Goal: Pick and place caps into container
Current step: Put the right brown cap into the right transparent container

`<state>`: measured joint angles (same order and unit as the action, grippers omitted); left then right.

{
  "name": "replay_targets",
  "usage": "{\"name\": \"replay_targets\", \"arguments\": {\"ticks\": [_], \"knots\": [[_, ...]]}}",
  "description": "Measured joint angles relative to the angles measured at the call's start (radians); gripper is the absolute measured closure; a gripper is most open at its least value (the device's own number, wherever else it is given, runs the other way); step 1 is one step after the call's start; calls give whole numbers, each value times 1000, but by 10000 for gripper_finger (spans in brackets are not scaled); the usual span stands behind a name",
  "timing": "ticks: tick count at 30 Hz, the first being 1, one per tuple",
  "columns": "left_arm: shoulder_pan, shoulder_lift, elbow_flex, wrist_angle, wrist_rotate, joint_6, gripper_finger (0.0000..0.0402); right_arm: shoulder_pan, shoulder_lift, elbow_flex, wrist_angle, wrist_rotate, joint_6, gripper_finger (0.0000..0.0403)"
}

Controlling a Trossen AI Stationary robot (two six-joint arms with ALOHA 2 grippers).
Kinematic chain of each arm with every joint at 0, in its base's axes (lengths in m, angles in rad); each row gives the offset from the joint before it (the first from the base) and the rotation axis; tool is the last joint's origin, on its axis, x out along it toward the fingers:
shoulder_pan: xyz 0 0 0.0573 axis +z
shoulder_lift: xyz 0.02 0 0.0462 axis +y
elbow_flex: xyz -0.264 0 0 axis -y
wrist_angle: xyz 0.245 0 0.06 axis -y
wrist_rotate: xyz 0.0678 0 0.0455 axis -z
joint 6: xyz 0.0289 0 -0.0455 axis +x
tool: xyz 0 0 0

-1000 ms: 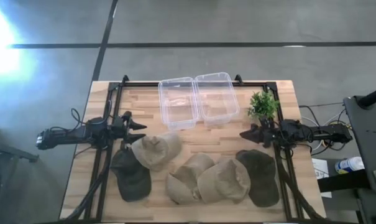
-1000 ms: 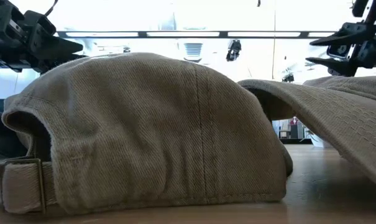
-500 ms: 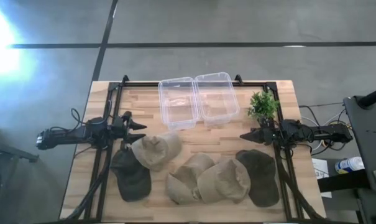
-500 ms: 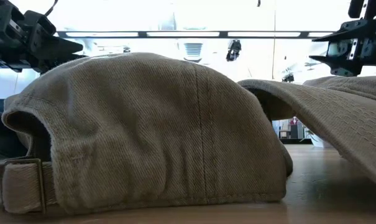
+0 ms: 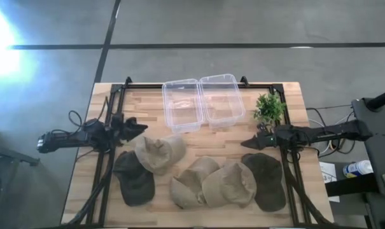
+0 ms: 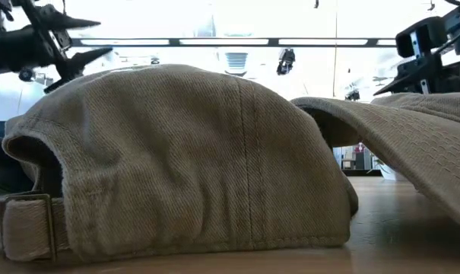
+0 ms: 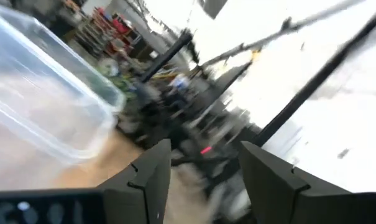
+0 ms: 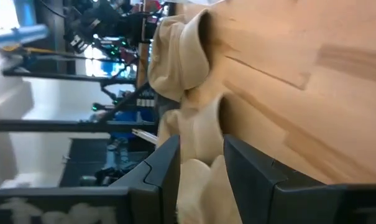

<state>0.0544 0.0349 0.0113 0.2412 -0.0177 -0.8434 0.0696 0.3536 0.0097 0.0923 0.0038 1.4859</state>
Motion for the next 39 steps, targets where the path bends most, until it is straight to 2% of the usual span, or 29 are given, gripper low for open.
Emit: {"name": "replay_targets", "arguments": {"ticks": [4, 8, 10, 15, 18, 23, 27, 34, 39], "knots": [[0, 0, 0, 45, -16, -233, 219, 0, 75, 0, 108, 37, 37, 282], [3, 1, 0, 47, -190, -227, 219, 1, 145, 5, 185, 52, 66, 282], [3, 2, 0, 67, -241, -304, 219, 3, 180, 34, 185, 52, 69, 282], [1, 30, 11, 220, -197, -338, 219, 2, 279, 159, 172, 19, -3, 282], [-1, 86, 80, 172, -138, -330, 219, 3, 350, 252, 121, -63, -30, 282], [-28, 299, 252, -144, 93, -300, 219, 35, 494, 403, -105, -213, -49, 282], [-106, 529, 351, -195, 231, -253, 219, 122, 631, 484, -145, -289, -13, 282], [-338, 898, 531, -189, 242, -272, 219, 306, 846, 569, -137, -294, 104, 282], [-426, 1115, 654, -177, 187, -373, 219, 391, 955, 588, -100, -293, 143, 282]]}}
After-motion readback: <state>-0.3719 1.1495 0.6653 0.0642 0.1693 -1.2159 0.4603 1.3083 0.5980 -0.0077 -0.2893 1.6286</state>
